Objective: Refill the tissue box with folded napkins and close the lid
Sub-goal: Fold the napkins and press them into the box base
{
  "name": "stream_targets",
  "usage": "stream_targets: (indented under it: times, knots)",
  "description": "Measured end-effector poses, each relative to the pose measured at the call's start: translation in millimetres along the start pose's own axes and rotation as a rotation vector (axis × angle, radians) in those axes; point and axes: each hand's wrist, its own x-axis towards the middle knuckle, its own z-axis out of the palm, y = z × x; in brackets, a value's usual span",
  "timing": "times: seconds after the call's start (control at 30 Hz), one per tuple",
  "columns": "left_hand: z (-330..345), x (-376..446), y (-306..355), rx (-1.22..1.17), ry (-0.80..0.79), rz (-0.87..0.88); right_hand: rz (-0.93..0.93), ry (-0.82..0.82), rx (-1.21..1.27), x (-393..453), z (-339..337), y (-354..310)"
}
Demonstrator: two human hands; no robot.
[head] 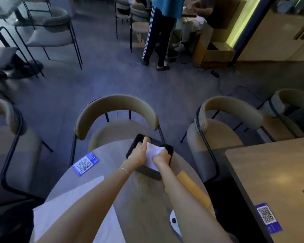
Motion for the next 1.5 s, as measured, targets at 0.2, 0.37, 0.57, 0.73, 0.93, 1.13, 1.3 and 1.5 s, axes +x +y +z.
stream_targets:
  times: [0.2, 0.37, 0.57, 0.73, 0.93, 1.13, 1.3, 1.5]
  knots:
    - [3.0, 9.1, 4.2, 0.226, -0.053, -0.157, 0.022, 0.053, -0.130, 4.9, 13.9, 6.3]
    - [0.1, 0.7, 6.6, 0.273, -0.048, -0.162, 0.017, 0.071, -0.133, -7.1, 6.2, 0.2]
    - [-14.3, -47.5, -6.6, -0.130, 0.390, 0.004, -0.151, 0.208, -0.256, -47.8, -11.3, -28.0]
    - [-6.2, -138.9, -81.9, -0.384, 0.676, -0.288, -0.726, 0.080, -0.259, -98.3, 18.9, -30.2]
    - [41.7, -237.2, -154.0, -0.186, 0.417, -0.760, -0.767, -0.454, -0.598, -139.8, 105.0, 33.9]
    - [53.4, -226.2, -144.6, 0.059, -0.012, -0.312, -0.810, -0.411, -0.752, -146.8, 94.1, 58.8]
    - [45.5, -220.3, -142.7, 0.159, -0.005, -0.074, -0.768, -0.376, -0.891, -125.3, 70.8, 78.9]
    - [68.7, -241.9, -166.7, 0.053, 0.337, -0.150, -0.787, -0.341, -0.903, -113.3, 69.9, 89.9]
